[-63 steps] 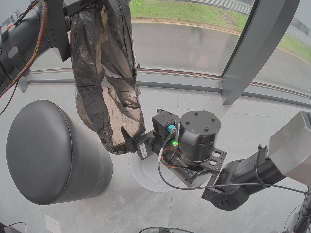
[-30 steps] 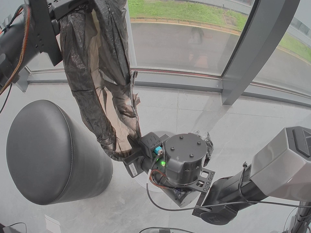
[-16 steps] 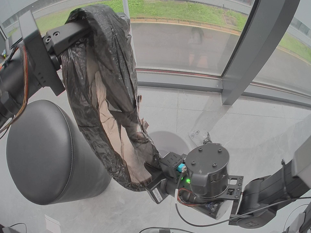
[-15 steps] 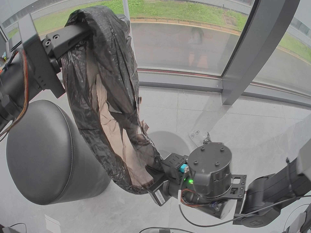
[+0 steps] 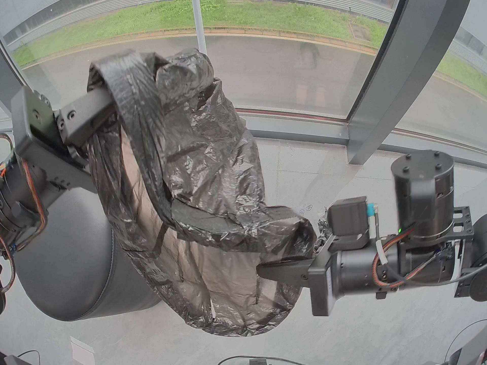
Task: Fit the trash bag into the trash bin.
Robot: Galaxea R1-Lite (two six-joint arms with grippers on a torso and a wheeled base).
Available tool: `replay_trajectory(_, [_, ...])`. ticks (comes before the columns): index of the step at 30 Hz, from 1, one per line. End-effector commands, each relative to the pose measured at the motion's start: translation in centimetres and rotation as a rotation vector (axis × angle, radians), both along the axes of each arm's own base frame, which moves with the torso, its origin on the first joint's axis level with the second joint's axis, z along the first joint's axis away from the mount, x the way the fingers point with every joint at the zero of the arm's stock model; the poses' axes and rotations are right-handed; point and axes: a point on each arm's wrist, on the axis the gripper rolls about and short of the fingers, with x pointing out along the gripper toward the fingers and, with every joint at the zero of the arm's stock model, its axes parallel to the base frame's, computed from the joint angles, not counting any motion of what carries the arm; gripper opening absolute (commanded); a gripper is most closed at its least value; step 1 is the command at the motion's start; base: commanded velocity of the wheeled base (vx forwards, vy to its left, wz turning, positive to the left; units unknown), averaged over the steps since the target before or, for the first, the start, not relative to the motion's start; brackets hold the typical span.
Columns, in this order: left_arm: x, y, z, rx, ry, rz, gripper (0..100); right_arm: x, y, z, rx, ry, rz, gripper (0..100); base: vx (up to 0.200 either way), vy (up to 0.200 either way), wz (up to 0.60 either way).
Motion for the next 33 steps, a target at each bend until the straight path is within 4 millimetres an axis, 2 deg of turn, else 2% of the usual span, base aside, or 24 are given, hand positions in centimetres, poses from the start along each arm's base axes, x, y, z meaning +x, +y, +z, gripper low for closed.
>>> replay_trajectory(1, [1.1, -0.1, -2.5, 0.043, 0.076, 0.005, 0, 0.0, -2.5, 2.1, 0.086, 0.032, -0.024, 0, 0.0, 0.0, 0.0])
replay_trajectory(3, [1.1, -0.1, -2.5, 0.043, 0.076, 0.005, 0, 0.0, -2.5, 2.1, 0.086, 0.032, -0.024, 0, 0.0, 0.0, 0.0])
replay_trajectory(5, [1.7, -0.4, -4.0, 0.071, 0.125, 0.005, 0, 0.1, -3.1, 1.7, 0.09, 0.078, -0.004, 0, 0.0, 0.0, 0.0])
replay_trajectory(10, [2.3, -0.8, -5.2, 0.097, 0.171, 0.004, 0, 0.3, -3.7, 1.0, 0.094, 0.13, 0.027, 0, 0.0, 0.0, 0.0])
replay_trajectory(19, [2.0, -0.5, -7.0, 0.13, 0.23, 0.006, 0, 0.7, -4.4, -0.5, 0.109, 0.265, 0.079, 0, 0.0, 0.0, 0.0])
replay_trajectory(22, [2.0, -0.5, -8.3, 0.158, 0.278, 0.009, 0, 1.0, -4.5, -1.6, 0.088, 0.304, 0.078, 0, 0.0, 0.0, 0.0])
replay_trajectory(27, [1.7, -0.3, -9.5, 0.181, 0.319, 0.009, 0, 1.4, -4.7, -3.7, 0.043, 0.36, 0.053, 0, 0.0, 0.0, 0.0])
replay_trajectory(33, [2.0, -0.6, -10.9, 0.213, 0.372, 0.006, 0, 1.7, -4.2, -5.1, 0.007, 0.402, 0.05, 0, 0.0, 0.0, 0.0])
